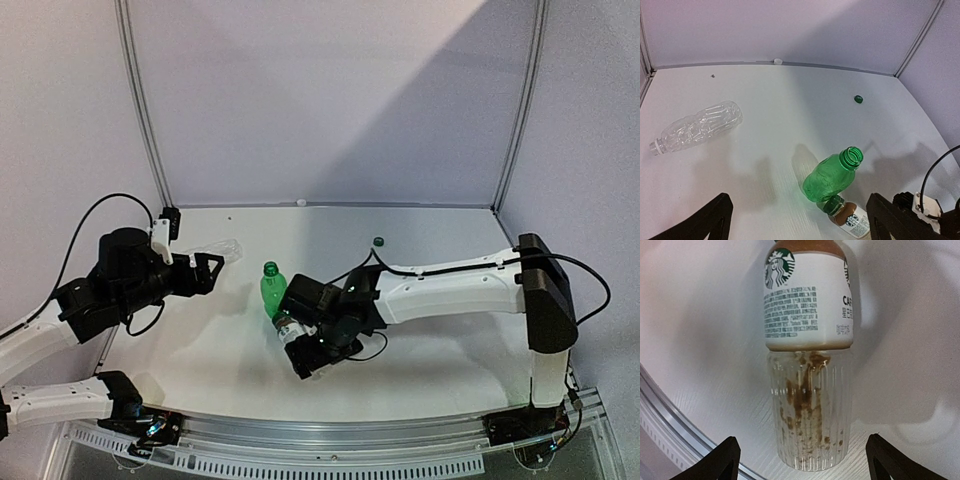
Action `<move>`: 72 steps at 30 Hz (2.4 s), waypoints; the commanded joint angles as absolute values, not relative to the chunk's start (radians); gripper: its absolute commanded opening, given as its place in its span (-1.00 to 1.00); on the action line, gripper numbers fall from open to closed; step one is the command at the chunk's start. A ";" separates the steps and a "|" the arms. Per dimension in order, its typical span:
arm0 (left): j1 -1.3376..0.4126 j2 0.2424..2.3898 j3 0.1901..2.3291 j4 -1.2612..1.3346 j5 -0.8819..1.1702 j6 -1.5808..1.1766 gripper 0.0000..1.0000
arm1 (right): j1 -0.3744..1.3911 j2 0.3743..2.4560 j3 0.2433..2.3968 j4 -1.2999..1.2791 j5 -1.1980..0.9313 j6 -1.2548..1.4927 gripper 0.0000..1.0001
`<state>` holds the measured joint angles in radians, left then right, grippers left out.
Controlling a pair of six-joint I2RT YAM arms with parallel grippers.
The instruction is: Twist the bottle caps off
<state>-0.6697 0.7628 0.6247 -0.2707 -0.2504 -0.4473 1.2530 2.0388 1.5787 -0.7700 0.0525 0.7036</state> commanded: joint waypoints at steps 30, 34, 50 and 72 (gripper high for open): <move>-0.658 0.774 0.604 -0.280 -0.226 -0.450 0.93 | 1.257 2.132 1.605 -0.706 0.212 0.573 0.15; -0.658 0.779 0.603 -0.271 -0.221 -0.444 0.93 | 1.260 2.130 1.599 -0.712 0.210 0.569 -0.08; -0.655 0.844 0.708 -0.282 -0.083 -0.369 0.99 | 1.265 1.943 1.448 -0.660 0.288 0.612 -0.48; -0.653 1.131 1.258 -0.448 0.355 -0.232 0.97 | 1.207 1.528 1.159 -0.473 0.458 0.696 -0.54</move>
